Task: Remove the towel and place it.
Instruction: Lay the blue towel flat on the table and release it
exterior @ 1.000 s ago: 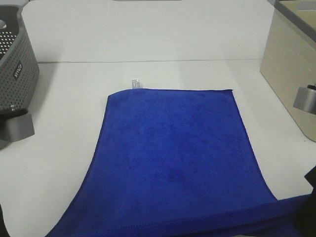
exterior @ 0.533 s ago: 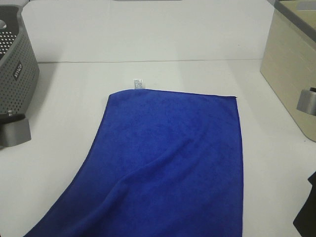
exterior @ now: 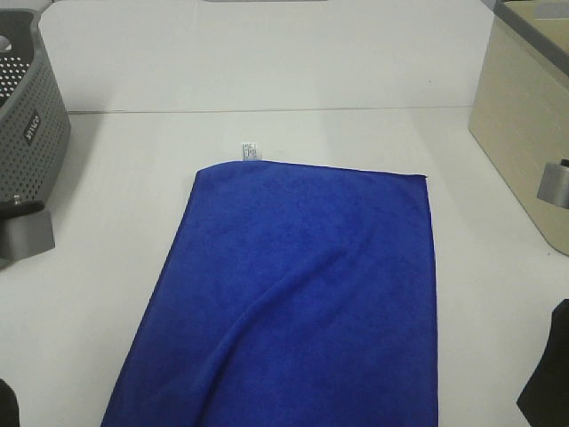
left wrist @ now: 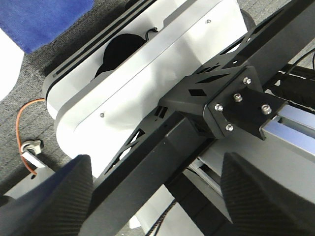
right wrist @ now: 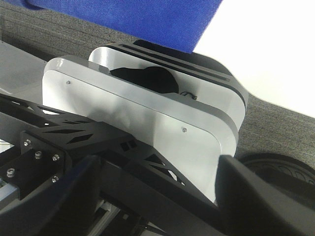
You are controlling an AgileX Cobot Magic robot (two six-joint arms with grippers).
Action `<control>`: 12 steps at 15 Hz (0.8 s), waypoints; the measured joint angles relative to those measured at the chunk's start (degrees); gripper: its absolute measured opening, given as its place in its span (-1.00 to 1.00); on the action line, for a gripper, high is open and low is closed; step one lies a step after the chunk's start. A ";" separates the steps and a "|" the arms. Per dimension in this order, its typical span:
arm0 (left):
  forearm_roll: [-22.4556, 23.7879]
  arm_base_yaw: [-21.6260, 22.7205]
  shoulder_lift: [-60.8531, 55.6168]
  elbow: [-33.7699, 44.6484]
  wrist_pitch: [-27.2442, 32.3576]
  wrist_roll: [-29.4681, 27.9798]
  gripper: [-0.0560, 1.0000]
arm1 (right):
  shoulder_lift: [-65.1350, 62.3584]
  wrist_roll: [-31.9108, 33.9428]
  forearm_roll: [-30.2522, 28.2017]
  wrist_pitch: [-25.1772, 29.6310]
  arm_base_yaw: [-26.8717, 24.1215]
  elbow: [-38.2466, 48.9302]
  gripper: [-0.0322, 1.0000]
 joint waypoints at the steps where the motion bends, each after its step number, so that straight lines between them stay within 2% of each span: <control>1: 1.49 0.00 0.00 -0.80 0.00 0.00 0.42 | 0.00 0.57 0.00 0.00 0.00 0.00 0.35; 4: 8.08 0.80 0.00 -3.90 0.00 -0.52 0.42 | 0.00 1.72 -0.06 -1.83 -0.06 0.00 0.35; 6: 11.46 5.61 0.17 -5.73 -0.97 -0.69 0.42 | 0.00 1.95 -0.17 -4.24 -0.11 -0.17 0.35; 7: 12.32 9.00 0.74 -6.70 -1.26 -0.11 0.42 | 0.46 2.06 -0.17 -4.98 -0.11 -1.60 0.34; 8: 12.61 14.84 3.84 -8.88 -2.29 3.61 0.42 | 3.50 2.06 0.06 -6.19 -0.11 -6.76 0.33; 10: 12.83 16.84 7.79 -12.43 -3.84 6.76 0.42 | 7.62 1.60 0.11 -6.42 -0.11 -12.61 0.33; 12: 12.89 16.96 12.95 -17.53 -6.02 7.22 0.42 | 13.18 1.43 0.11 -6.53 -0.11 -19.48 0.32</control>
